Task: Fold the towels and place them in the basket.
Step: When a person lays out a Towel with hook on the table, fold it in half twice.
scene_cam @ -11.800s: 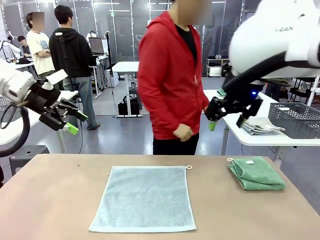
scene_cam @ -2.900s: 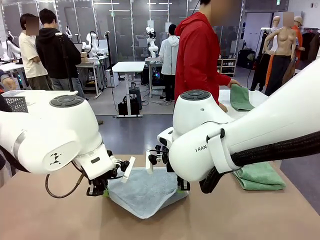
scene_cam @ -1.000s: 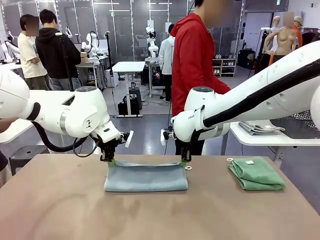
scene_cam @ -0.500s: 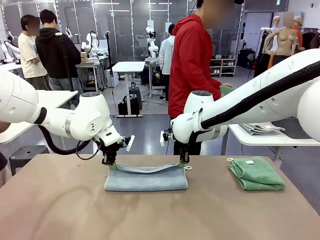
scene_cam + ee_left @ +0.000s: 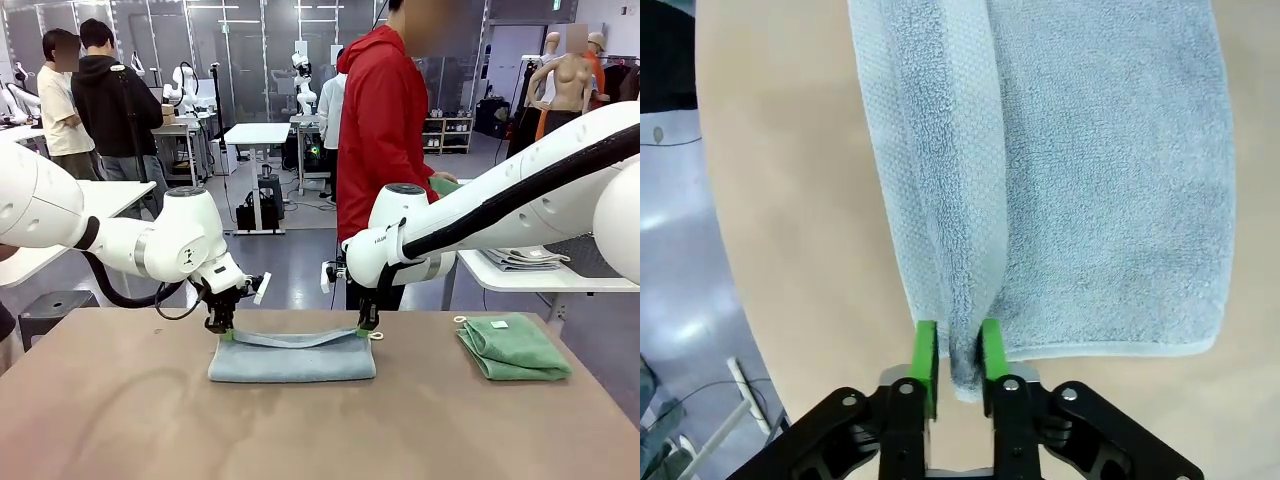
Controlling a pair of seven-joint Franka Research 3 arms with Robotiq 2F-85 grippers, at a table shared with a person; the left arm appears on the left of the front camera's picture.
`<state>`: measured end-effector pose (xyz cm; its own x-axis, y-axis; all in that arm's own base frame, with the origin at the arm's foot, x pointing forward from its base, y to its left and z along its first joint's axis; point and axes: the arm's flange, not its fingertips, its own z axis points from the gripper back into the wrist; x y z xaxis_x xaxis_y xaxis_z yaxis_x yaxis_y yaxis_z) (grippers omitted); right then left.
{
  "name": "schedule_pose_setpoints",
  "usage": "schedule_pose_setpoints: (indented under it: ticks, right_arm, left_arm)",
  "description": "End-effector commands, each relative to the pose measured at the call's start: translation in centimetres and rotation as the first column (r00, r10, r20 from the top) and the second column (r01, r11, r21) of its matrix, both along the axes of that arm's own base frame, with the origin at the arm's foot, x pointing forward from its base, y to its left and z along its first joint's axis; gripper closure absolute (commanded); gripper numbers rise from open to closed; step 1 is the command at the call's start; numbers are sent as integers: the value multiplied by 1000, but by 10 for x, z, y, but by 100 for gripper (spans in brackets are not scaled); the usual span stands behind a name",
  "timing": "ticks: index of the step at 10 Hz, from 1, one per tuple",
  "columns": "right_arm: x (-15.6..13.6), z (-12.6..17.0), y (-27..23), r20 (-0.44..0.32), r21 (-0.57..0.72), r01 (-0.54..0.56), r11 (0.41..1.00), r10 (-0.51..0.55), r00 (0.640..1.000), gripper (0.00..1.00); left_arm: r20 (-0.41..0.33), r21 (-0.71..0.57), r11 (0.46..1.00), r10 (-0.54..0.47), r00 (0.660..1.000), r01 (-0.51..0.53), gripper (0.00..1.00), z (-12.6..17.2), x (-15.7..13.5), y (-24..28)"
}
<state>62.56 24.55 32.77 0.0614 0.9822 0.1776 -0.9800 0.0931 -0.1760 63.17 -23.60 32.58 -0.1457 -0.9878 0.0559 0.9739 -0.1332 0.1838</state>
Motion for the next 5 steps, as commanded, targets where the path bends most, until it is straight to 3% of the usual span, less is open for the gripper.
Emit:
schedule_pose_setpoints:
  ticks: [1, 2, 3, 4, 5]
  right_arm:
    - [4, 12, -3, 23, 32, -11, 999, 11, 1000, 71]
    - [7, 24, -4, 12, 47, 3, 999, -4, 1000, 35]
    - [5, 40, -4, 12, 57, 11, 998, -12, 1000, 51]
    - [1, 59, -3, 10, 57, 35, 998, -35, 999, 16]
    - [-10, 78, -1, 2, 48, 68, 997, -69, 998, 32]
  left_arm:
    - [6, 4, 1000, -27, 1000, 26, 55, 12, 0, 3]
    - [-25, -24, 999, -26, 999, 26, 39, 26, -2, 8]
    - [-39, -41, 999, -15, 999, 13, 37, 43, -7, 13]
    - [-41, -44, 999, -16, 999, 14, 20, 62, -13, 18]
    - [-64, -48, 999, -8, 998, 5, 17, 82, -23, 20]
